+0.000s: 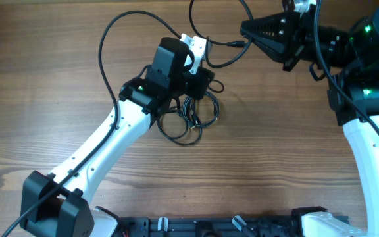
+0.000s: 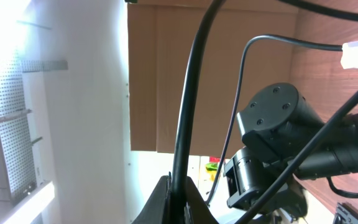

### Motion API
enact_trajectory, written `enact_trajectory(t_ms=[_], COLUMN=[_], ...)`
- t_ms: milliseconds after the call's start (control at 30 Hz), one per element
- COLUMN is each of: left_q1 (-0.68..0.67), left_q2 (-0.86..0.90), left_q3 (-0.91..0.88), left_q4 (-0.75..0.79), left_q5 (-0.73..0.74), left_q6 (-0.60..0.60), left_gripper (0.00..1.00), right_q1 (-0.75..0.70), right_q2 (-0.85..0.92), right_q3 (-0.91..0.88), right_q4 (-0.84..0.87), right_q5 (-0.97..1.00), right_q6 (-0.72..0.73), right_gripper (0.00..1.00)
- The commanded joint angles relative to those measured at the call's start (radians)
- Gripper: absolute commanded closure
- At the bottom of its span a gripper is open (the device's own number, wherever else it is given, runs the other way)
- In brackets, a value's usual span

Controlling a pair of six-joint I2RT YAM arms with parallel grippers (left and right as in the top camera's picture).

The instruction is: Untangle cables

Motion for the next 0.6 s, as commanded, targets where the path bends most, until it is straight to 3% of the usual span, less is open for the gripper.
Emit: enact_trajectory(t_ms=[0,33,67,200,433,567], left_q1=[-0.001,-0.001,-0.001,-0.001,-0.001,-0.001], left_q2=[0.009,0.008,0.007,-0.061,-0.19,-0.262], left_q3=[-0.001,-0.001,-0.001,0.0,-0.001,-0.001], left_q4=[0.011,0.015,0.021,0.144,0.176,0.198], left_q5=[-0.011,-0.01,-0.01,0.002,0.039,0.039], left_q6=[-0.003,-0.003,-0.003,-0.138,-0.157,-0.19], left_gripper=[0.85,0.94,0.96,0.96,0.96,0.96], right_q1=[-0.002,-0.002,-0.003,-0.003,-0.003,-0.004], right_q2=[0.005,0.005,0.005,0.014,0.034,0.058], right_q3=[0.01,0.01,0.01,0.01,0.009,0.009], right_q4=[0.005,0.005,0.004,-0.002,-0.002,-0.003], right_q5=[-0.024,-0.024,-0.024,-0.045,-0.07,-0.076], right_q6=[-0.021,-0.046,-0.073,-0.2,-0.202,-0.294], right_gripper=[0.96,0.96,0.96,0.96,0.96,0.96])
